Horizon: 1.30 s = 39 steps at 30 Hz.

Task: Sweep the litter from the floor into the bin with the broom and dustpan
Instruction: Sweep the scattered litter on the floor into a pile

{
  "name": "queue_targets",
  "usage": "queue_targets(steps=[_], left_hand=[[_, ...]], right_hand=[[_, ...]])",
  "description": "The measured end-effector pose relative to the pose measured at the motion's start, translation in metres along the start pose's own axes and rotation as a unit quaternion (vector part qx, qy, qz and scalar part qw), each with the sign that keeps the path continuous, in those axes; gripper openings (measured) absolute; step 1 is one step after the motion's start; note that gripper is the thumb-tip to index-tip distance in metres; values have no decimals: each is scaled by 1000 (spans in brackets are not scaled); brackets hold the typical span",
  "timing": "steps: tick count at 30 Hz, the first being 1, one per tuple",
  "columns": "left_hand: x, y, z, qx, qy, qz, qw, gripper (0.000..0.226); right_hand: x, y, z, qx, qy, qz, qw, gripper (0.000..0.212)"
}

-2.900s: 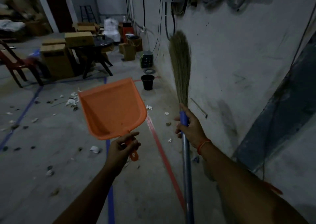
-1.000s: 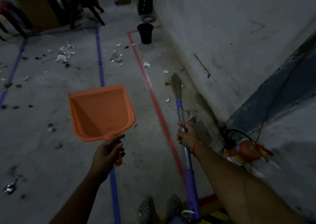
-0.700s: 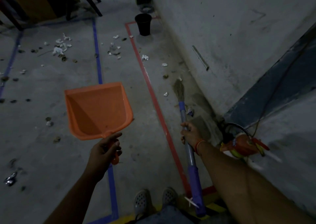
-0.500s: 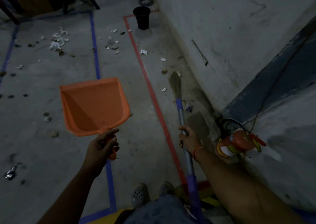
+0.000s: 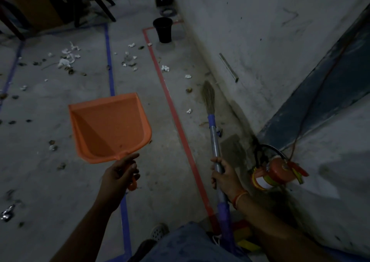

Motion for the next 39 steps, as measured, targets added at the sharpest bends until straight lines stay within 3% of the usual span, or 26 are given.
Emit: queue_targets(steps=[18,30,39], left_hand=[[10,35,-8,36,21,-37,998,31],[18,48,-11,65,39,-67,995,29],[20,57,-2,73,-23,-77,994,31]], right_hand=[[-39,38,-31,-66,-24,87,994,29],[-36,86,-28,-81,-90,81,989,31],[-39,80,-21,-74,-96,86,989,30]])
Point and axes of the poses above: each hand's wrist, its own y-axis towards the middle knuckle, its own z-axis out of the palm, x = y × z, the point moved 10 cm from there along y, towards the middle knuckle, and after that the axes turned 8 degrees about -z, right-handed, at the moved point
